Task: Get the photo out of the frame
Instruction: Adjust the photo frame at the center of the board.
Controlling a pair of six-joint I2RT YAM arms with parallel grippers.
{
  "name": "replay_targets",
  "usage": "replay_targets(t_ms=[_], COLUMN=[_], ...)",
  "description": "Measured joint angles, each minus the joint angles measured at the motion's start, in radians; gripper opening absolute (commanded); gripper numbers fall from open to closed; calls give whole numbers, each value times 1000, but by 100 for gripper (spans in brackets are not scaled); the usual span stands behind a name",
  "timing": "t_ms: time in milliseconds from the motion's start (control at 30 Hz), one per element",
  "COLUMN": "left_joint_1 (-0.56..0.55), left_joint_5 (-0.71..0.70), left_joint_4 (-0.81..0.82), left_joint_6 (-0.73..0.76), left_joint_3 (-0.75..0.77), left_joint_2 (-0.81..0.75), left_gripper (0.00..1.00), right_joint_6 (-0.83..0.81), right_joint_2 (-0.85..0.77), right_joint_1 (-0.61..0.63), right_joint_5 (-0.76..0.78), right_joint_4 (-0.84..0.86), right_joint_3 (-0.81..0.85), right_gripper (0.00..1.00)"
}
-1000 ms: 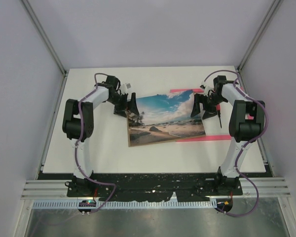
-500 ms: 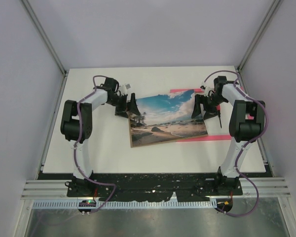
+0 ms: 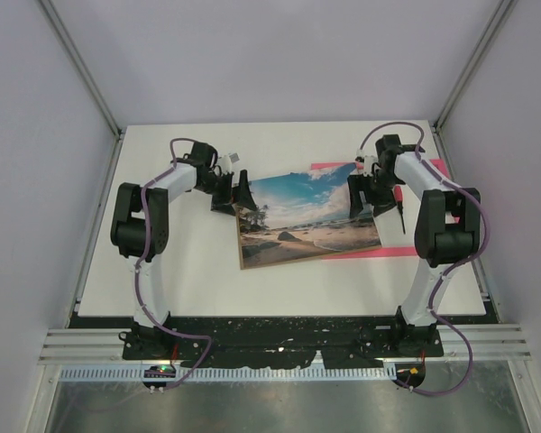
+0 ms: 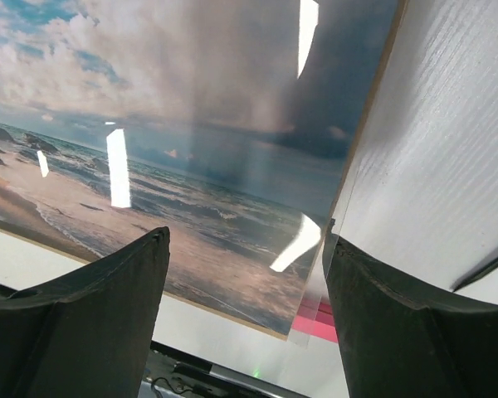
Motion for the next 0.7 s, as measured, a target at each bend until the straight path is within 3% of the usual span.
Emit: replay_targets(t_ms=[167,700], left_joint_1=[0,0], left_joint_5=[-2,-2], left_joint_4=[0,0], left_joint_6=[0,0], left_joint_3=[0,0], left_joint_2=[0,0], left_gripper=[100,100], right_joint_6=[-4,-7], right_joint_2=[-27,-27], right_joint_1=[56,60], right_joint_5=[91,97], right_joint_4=[-19,-24], right_joint_3=[1,-1], right_gripper=[79,80])
